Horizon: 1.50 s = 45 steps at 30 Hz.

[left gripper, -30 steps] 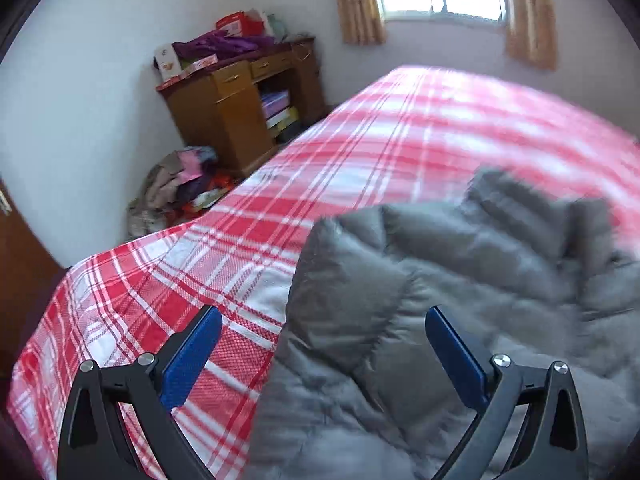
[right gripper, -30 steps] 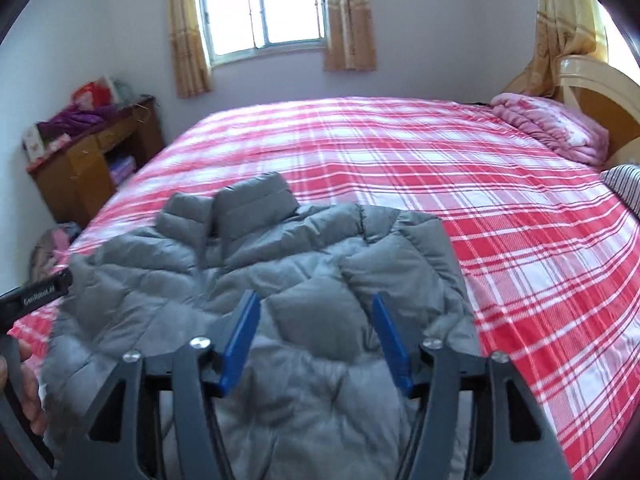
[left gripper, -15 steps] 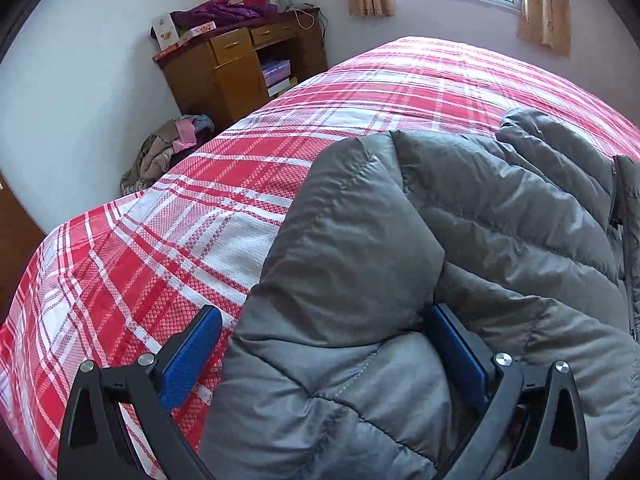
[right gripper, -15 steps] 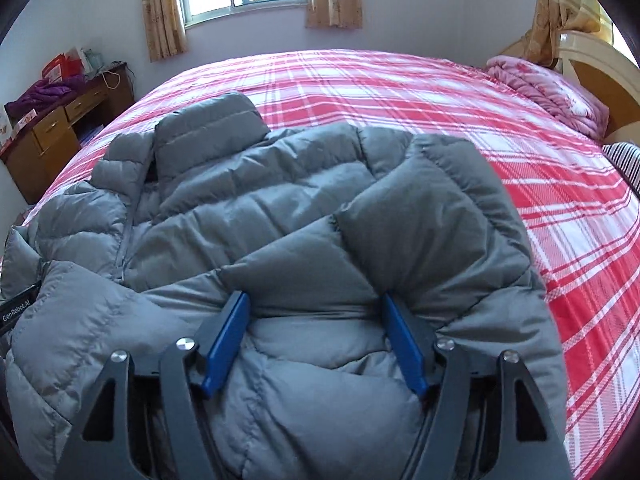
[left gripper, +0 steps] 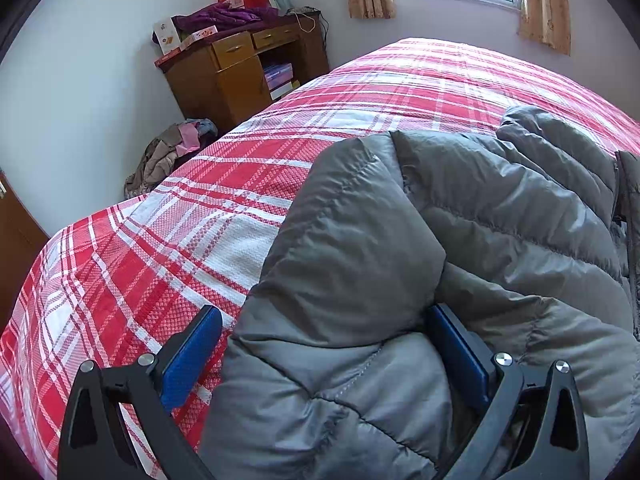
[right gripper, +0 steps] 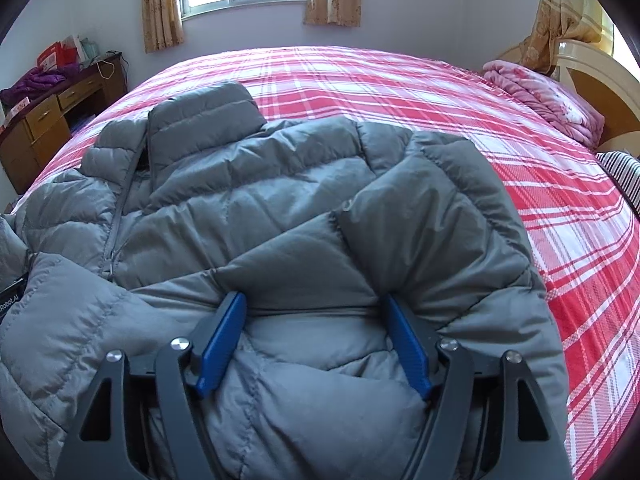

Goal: Fold large clothes

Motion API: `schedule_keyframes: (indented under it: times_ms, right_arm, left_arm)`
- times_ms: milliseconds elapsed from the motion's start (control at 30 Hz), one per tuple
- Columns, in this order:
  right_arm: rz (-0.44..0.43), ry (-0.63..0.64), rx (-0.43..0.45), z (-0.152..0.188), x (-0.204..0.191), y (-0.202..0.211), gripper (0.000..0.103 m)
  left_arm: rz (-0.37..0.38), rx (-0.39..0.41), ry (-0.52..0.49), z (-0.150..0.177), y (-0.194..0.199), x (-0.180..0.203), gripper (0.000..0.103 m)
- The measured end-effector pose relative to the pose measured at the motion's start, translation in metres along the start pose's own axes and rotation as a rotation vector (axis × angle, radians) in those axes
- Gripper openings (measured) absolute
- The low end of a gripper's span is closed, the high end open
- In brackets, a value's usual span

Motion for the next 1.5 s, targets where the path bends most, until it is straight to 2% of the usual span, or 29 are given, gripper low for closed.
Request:
schedule_keyframes:
  times_ms: [333, 467, 567, 667, 733, 800, 933, 1133, 1167, 1267, 1400, 1500]
  right_arm:
    - [0.017, -0.002, 0.004, 0.002, -0.002, 0.001, 0.074]
    - [0.013, -0.003, 0.006, 0.002, -0.002, 0.002, 0.076]
    - [-0.002, -0.005, 0.002, 0.002, -0.001, 0.002, 0.077]
    - [-0.018, 0.005, -0.011, 0.001, -0.001, 0.002, 0.083]
    - [-0.035, 0.038, -0.042, -0.001, -0.002, 0.005, 0.088]
    - [-0.055, 0.067, -0.086, -0.005, -0.002, 0.008, 0.088]
    - [-0.161, 0.049, -0.094, -0.036, 0.006, 0.027, 0.096]
    - [-0.247, -0.05, -0.143, -0.109, 0.009, 0.016, 0.097]
    - [-0.252, -0.062, -0.143, -0.12, 0.011, 0.013, 0.097]
    - [-0.267, -0.067, -0.143, -0.146, 0.007, 0.004, 0.099]
    - [-0.232, -0.073, -0.156, -0.171, 0.004, -0.011, 0.099]
    - [-0.262, -0.119, -0.203, -0.187, 0.002, -0.033, 0.099]
  left_arm:
    - [0.002, 0.005, 0.002, 0.0, -0.001, -0.002, 0.102]
    - [-0.028, 0.018, -0.015, 0.001, 0.003, 0.002, 0.102]
    - [0.004, -0.004, -0.032, -0.003, 0.005, -0.002, 0.102]
    - [-0.018, -0.009, -0.067, -0.008, 0.022, -0.012, 0.102]
    - [0.02, 0.022, -0.075, -0.017, 0.042, -0.02, 0.102]
    - [0.057, 0.042, -0.083, -0.029, 0.053, -0.022, 0.102]
    - [0.116, 0.008, -0.093, -0.072, 0.055, -0.006, 0.102]
    - [0.181, -0.011, -0.112, -0.135, 0.05, 0.042, 0.102]
    - [0.207, 0.003, -0.094, -0.148, 0.05, 0.047, 0.102]
    - [0.22, 0.014, -0.093, -0.173, 0.042, 0.064, 0.102]
    - [0.234, -0.062, -0.108, -0.191, 0.01, 0.092, 0.102]
    - [0.237, -0.081, -0.14, -0.194, -0.007, 0.112, 0.102]
Point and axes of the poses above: each gripper's, at about its wrist camera, not at the fingertips, and y roughly against the way its jaws point, x to its right, z to its underside, the point moved 2 cm from there along -y, roughly the way its jaws point, and after that the axes turned 12 degrees about -x, right-handed, at the moved point
